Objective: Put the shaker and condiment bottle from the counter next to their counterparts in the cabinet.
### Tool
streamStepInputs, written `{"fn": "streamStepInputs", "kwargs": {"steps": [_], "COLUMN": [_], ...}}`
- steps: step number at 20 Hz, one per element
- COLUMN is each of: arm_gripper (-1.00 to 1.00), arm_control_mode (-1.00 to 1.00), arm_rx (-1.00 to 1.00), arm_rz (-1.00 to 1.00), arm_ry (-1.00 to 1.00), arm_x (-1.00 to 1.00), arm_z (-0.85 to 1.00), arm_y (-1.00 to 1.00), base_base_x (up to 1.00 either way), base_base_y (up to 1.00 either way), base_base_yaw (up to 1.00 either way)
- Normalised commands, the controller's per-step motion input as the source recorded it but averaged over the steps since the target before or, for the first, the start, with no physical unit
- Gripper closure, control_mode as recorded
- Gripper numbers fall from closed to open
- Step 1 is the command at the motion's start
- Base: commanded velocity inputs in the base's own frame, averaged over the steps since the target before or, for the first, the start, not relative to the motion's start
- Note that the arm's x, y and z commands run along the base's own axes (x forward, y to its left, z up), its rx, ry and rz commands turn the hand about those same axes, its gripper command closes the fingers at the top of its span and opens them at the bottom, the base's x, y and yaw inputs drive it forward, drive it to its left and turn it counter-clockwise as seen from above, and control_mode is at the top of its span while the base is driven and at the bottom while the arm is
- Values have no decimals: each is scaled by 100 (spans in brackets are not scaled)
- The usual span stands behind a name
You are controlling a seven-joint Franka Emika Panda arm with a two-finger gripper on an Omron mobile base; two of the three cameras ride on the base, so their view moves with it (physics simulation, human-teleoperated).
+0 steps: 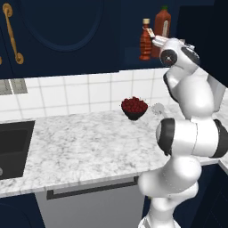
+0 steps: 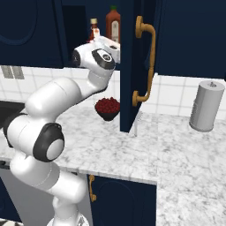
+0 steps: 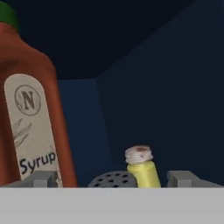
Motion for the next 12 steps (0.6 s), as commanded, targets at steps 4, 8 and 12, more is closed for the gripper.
{"fn": "streamStepInputs", "kwargs": {"steps": [4,8,12], "arm_gripper": [-100,-100,-100], "arm_control_mode": [-100,-100,-100], "arm_rx": [-8,1,3], "arm_rz": [0,0,0], "arm_ry": [-14,-3,0], "arm_x": [-1,-92,-100], "arm_z": [0,-51,-94], "arm_y": [-5,7,48], "base_base_x": [0,0,0], "base_base_y": [0,0,0], "base_base_yaw": [0,0,0]}}
